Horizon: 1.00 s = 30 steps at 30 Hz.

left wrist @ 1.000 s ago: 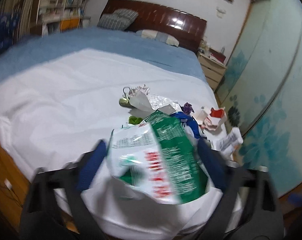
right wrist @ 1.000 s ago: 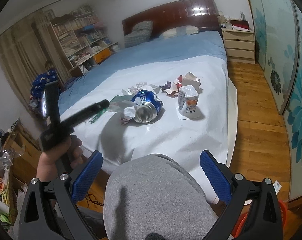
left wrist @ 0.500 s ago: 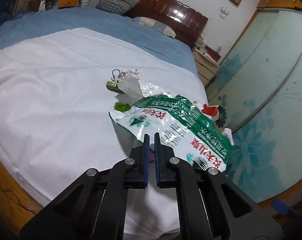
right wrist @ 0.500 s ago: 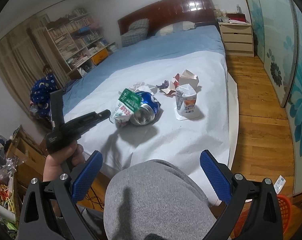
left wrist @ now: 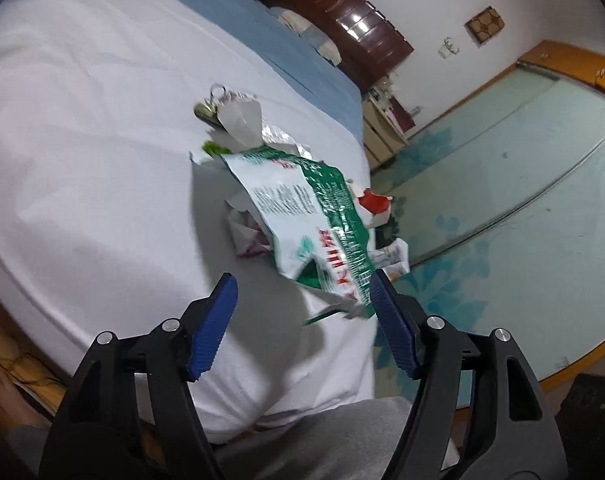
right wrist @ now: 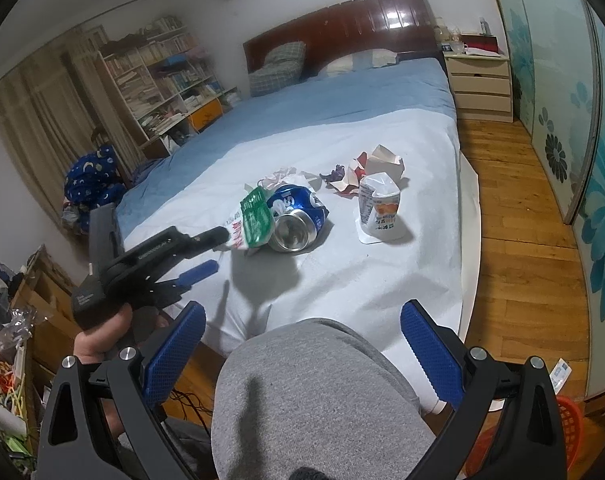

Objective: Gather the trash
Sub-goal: 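Grasp the green-and-white milk carton with the left gripper and lift it, then grasp the white yogurt cup with the right gripper while the left gripper holds the carton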

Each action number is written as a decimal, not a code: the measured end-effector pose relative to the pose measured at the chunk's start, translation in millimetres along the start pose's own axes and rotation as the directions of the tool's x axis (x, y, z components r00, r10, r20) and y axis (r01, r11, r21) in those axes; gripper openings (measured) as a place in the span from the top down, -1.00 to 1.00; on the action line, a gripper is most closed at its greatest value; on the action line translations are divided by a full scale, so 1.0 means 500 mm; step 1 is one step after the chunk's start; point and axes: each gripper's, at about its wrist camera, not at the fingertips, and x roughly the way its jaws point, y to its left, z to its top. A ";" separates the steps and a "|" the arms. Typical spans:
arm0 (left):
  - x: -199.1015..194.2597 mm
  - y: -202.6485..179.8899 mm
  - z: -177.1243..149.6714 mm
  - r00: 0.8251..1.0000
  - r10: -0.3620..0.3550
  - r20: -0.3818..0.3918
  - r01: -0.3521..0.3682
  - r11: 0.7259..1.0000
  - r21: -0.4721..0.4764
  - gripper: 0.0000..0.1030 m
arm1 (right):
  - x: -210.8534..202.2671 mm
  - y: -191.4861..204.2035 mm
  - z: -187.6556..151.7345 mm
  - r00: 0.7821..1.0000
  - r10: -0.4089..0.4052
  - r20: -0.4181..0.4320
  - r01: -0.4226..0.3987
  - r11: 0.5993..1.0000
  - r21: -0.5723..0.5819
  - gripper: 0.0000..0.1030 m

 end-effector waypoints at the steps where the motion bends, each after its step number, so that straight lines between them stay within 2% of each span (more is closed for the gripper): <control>1: 0.007 0.006 0.003 1.000 -0.018 -0.001 0.018 1.000 -0.018 -0.33 | 0.001 0.000 0.001 1.000 0.000 0.000 0.000 1.000 -0.001 -0.88; 2: 0.014 0.011 0.008 0.999 -0.038 -0.003 0.038 0.999 -0.034 -0.26 | 0.001 0.001 0.001 1.000 0.000 0.001 0.000 1.000 -0.003 -0.88; 3: 0.022 0.014 0.014 0.998 -0.066 0.001 0.066 0.997 -0.047 -0.10 | 0.001 0.000 0.000 1.000 0.000 0.001 0.000 1.000 -0.005 -0.88; 4: 0.027 0.015 0.020 0.997 -0.081 0.003 0.081 0.995 -0.051 0.41 | 0.001 0.000 0.000 1.000 0.000 0.002 0.000 1.000 -0.004 -0.88; 5: 0.033 0.017 0.026 0.996 -0.089 0.003 0.089 0.995 -0.054 0.64 | 0.001 -0.001 0.001 1.000 0.000 0.003 0.000 1.000 -0.004 -0.88; 6: 0.037 0.020 0.030 0.995 -0.095 0.009 0.095 0.994 -0.060 0.68 | 0.002 -0.002 0.001 1.000 -0.002 0.004 0.002 1.000 -0.005 -0.88; 7: 0.039 0.023 0.034 0.995 -0.097 0.015 0.098 0.993 -0.066 0.81 | 0.003 -0.004 0.004 1.000 -0.001 0.006 0.001 1.000 -0.004 -0.88; 10: 0.046 0.035 0.037 0.994 -0.102 0.025 0.104 0.990 -0.097 0.85 | 0.010 -0.015 0.025 1.000 -0.003 0.023 0.003 1.000 0.010 -0.88; 12: 0.041 0.029 0.037 0.995 -0.091 0.044 0.094 0.992 -0.081 0.92 | 0.025 -0.031 0.054 0.999 -0.013 0.041 0.012 1.000 0.027 -0.88; 18: -0.022 -0.037 0.029 0.986 -0.057 0.158 0.042 0.994 0.100 0.95 | 0.146 -0.109 0.164 0.992 -0.128 0.019 0.128 0.991 0.038 -0.87; 20: -0.037 -0.055 0.024 0.981 -0.073 0.181 0.048 0.989 0.142 0.95 | 0.190 -0.115 0.182 0.976 -0.211 0.051 0.214 0.975 -0.052 -0.87; 21: -0.041 -0.064 0.022 0.979 -0.083 0.184 0.053 0.985 0.162 0.95 | 0.209 -0.117 0.187 0.972 -0.227 0.057 0.231 0.970 -0.078 -0.87; 24: -0.036 -0.071 0.021 0.981 -0.085 0.176 0.052 0.981 0.185 0.95 | 0.276 -0.133 0.200 0.981 -0.194 -0.013 0.192 0.978 -0.078 -0.87; 28: -0.020 -0.067 0.025 0.985 -0.068 0.161 0.037 0.981 0.189 0.95 | 0.330 -0.132 0.206 0.970 -0.242 -0.022 0.239 0.968 -0.082 -0.87; 30: -0.012 -0.065 0.027 0.986 -0.065 0.156 0.035 0.982 0.188 0.95 | 0.350 -0.139 0.202 0.975 -0.214 -0.059 0.212 0.976 -0.045 -0.85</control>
